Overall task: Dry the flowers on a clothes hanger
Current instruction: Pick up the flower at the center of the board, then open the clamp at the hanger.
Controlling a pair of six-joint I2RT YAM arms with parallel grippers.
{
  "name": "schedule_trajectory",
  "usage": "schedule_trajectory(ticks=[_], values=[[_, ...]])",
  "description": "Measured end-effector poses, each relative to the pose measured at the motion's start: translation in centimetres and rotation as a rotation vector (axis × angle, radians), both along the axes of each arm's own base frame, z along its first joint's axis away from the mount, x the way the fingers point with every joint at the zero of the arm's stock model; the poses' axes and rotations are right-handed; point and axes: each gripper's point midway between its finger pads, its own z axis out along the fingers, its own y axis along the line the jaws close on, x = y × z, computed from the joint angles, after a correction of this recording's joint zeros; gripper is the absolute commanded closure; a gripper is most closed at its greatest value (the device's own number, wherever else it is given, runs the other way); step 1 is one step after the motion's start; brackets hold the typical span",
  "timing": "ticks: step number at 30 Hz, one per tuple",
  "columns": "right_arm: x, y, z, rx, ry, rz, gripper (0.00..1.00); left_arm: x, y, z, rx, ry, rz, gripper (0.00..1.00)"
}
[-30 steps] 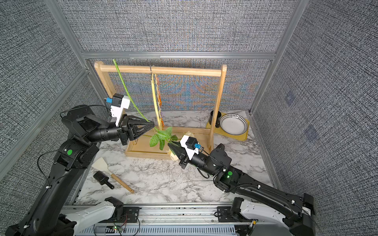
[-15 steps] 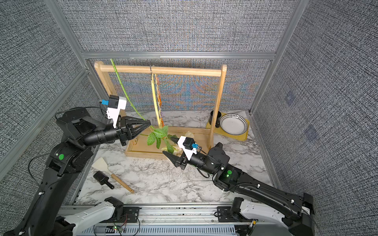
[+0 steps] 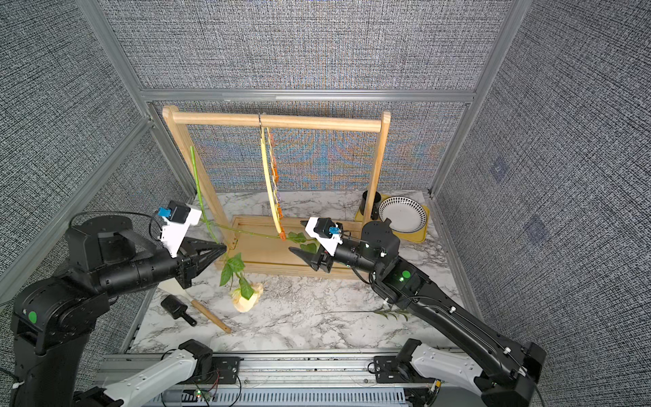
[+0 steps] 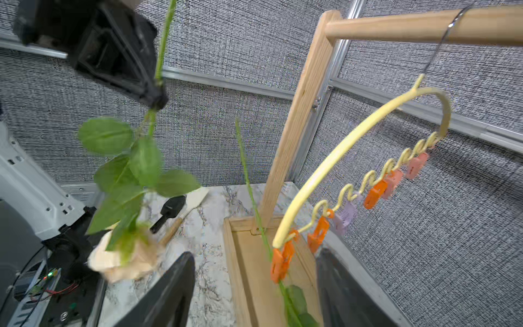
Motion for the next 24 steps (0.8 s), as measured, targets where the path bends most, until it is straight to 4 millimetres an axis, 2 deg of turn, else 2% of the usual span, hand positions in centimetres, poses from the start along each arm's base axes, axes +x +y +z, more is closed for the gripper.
schedule_trajectory(ticks=[4,9,12,16,21,24], values=[[3.0,-0.8,0.5,-0.001,0.001,-0.048,0.33,-0.3,3.0,-3.1,0.046,-0.009,0.152,0.98],[5.5,-0.7,-0.1,-0.039,0.016,-0.033,0.39,2.8,6.1,-8.1,0.156,0.071,0.400,0.98],[7.1,-0.9,-1.0,-0.063,0.042,-0.042,0.39,4.8,7.9,-9.9,0.206,0.119,0.571,0.98],[8.7,-1.1,-2.8,-0.100,0.078,-0.054,0.40,6.3,9.7,-10.7,0.203,0.139,0.747,0.98],[9.8,-1.0,-4.7,-0.139,0.100,-0.048,0.42,6.1,13.0,-10.3,0.145,0.091,0.961,0.98],[10.1,-0.6,-5.9,-0.175,0.108,-0.026,0.44,6.1,14.8,-11.4,0.137,0.095,1.074,0.98]])
